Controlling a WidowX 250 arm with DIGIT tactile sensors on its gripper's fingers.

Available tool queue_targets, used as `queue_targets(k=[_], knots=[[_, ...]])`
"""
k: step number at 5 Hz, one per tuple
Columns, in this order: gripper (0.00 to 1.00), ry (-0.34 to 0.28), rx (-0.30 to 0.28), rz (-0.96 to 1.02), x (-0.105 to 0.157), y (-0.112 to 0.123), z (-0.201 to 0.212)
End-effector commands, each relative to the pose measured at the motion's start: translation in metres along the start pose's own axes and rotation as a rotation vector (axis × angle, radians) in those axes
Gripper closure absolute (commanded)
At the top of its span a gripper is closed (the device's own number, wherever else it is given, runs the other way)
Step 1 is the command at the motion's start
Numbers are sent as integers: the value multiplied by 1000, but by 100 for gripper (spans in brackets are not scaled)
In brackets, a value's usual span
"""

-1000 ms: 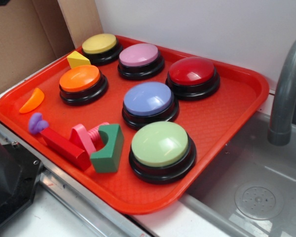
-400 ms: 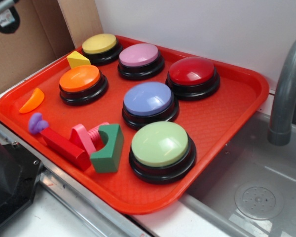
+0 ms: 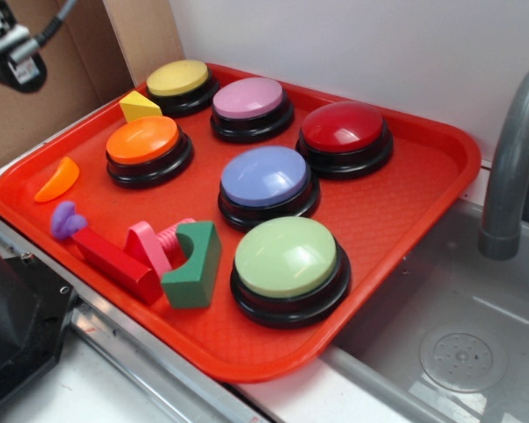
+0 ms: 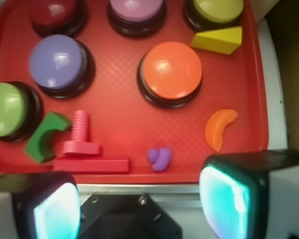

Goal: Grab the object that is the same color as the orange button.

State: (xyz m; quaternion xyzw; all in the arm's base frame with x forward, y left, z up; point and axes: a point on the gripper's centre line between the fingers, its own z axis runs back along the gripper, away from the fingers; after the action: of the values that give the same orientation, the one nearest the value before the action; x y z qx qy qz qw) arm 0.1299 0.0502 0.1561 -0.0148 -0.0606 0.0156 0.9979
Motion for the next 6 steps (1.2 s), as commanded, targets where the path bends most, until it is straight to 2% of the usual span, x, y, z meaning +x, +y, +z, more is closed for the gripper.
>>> queue_targets(k=[1,2,3,4,6], knots=[[0,-29,123,77,0,47,-40],[0,-58,146,95,0,62,-52],[0,-62,148,147,-1,83,-73],[0,-41,166,187,0,94,-94],[0,-16,167,191,1,98,-123]])
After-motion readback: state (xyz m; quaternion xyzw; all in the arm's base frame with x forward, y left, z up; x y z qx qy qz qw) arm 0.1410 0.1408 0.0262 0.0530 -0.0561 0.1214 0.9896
